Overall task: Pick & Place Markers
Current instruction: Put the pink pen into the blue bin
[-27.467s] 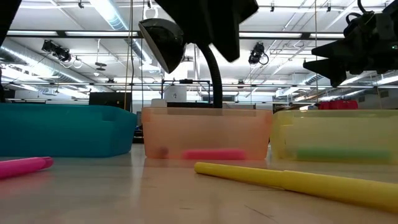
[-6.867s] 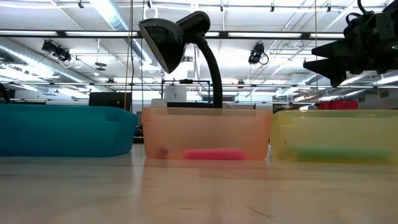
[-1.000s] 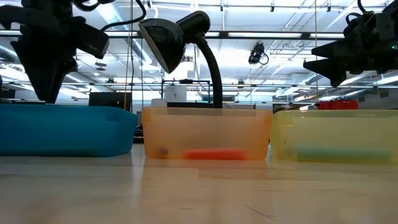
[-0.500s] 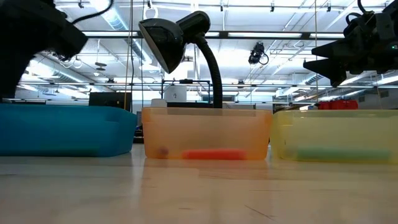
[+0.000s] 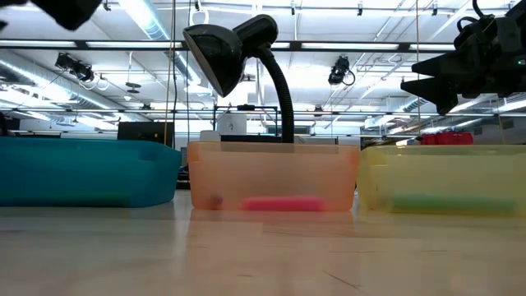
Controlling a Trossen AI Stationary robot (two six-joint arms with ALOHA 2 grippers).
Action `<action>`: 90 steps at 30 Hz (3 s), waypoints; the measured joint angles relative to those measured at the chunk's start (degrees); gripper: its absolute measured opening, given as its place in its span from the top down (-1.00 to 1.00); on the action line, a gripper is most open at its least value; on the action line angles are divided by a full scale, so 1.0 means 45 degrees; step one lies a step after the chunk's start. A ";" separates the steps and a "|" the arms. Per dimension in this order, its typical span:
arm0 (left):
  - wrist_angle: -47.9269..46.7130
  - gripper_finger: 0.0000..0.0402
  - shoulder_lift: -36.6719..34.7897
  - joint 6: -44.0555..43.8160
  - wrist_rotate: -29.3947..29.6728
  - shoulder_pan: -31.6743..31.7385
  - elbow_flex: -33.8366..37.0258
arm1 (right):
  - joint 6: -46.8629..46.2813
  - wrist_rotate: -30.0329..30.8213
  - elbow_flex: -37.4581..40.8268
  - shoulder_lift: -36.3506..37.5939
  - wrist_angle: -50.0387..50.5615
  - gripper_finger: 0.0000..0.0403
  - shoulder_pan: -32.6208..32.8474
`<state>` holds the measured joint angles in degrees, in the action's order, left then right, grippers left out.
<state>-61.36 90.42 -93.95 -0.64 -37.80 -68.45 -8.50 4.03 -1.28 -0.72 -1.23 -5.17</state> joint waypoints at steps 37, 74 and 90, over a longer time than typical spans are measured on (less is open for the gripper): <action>-0.0252 0.16 0.3847 -0.2642 0.0081 -0.2144 -0.3540 | -0.0002 0.0000 0.0000 -0.0002 0.0000 -0.28 0.0000; 0.0586 0.16 0.6343 -0.2433 0.0863 -0.2861 -0.3433 | 0.0002 0.0005 0.0000 -0.0002 0.0000 -0.28 0.0001; 0.1327 0.73 0.6343 -0.2514 0.0731 -0.2938 -0.3433 | 0.0002 0.0000 0.0000 -0.0001 0.0000 -0.28 0.0001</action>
<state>-55.38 118.96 -105.26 2.65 -51.03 -83.90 -8.49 4.03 -1.28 -0.73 -1.23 -5.16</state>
